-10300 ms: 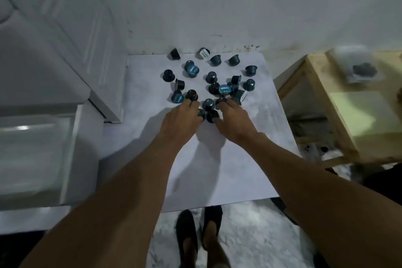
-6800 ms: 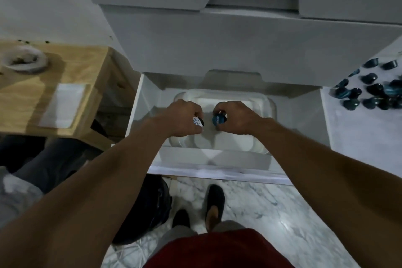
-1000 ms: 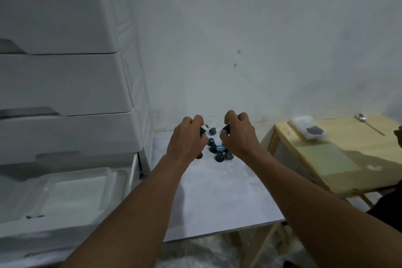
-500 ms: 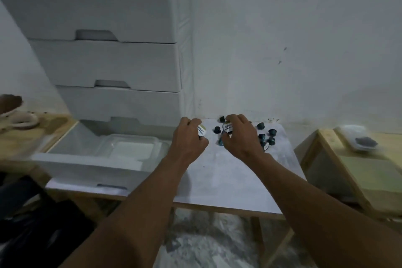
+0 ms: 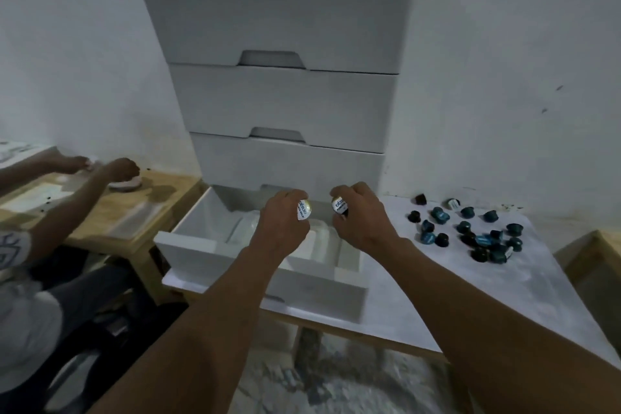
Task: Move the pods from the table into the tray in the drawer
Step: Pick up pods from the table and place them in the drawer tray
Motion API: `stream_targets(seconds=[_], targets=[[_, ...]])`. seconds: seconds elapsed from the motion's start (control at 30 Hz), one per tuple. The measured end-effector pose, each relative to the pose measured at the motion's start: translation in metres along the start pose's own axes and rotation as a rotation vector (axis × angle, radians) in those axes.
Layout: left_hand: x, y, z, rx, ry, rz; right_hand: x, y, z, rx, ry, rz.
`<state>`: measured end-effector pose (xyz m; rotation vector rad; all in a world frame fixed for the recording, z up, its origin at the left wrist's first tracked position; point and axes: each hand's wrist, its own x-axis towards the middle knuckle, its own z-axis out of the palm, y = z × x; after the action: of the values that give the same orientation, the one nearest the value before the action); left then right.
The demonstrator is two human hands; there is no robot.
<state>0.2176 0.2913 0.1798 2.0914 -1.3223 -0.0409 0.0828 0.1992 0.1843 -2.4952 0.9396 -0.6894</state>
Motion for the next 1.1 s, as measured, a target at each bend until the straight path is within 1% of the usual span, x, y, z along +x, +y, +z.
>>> stream_targets(seconds=[0.07, 0.27, 0.43, 0.53, 0.73, 0.9, 0.97, 1.1], targets=[[0.008, -0.026, -0.011, 0.003, -0.036, 0.025, 0.011, -0.015, 0.02, -0.005, 0.008, 0.025], [0.035, -0.104, -0.022, -0.096, -0.192, 0.027, 0.036, -0.039, 0.072, -0.041, -0.061, 0.138], [0.056, -0.144, -0.011, -0.164, -0.338, -0.002, 0.056, -0.037, 0.101, -0.076, -0.178, 0.194], [0.073, -0.157, -0.001, -0.179, -0.409, -0.025, 0.074, -0.027, 0.115, -0.053, -0.234, 0.214], [0.103, -0.173, 0.023, -0.112, -0.542, -0.061, 0.104, -0.001, 0.146, -0.036, -0.36, 0.256], [0.12, -0.187, 0.048, -0.07, -0.597, -0.086, 0.116, 0.014, 0.164, 0.031, -0.433, 0.283], [0.124, -0.192, 0.055, -0.05, -0.64, -0.107, 0.114, 0.019, 0.169, 0.001, -0.482, 0.295], [0.131, -0.201, 0.064, -0.111, -0.781, -0.134, 0.109, 0.026, 0.177, -0.009, -0.533, 0.404]])
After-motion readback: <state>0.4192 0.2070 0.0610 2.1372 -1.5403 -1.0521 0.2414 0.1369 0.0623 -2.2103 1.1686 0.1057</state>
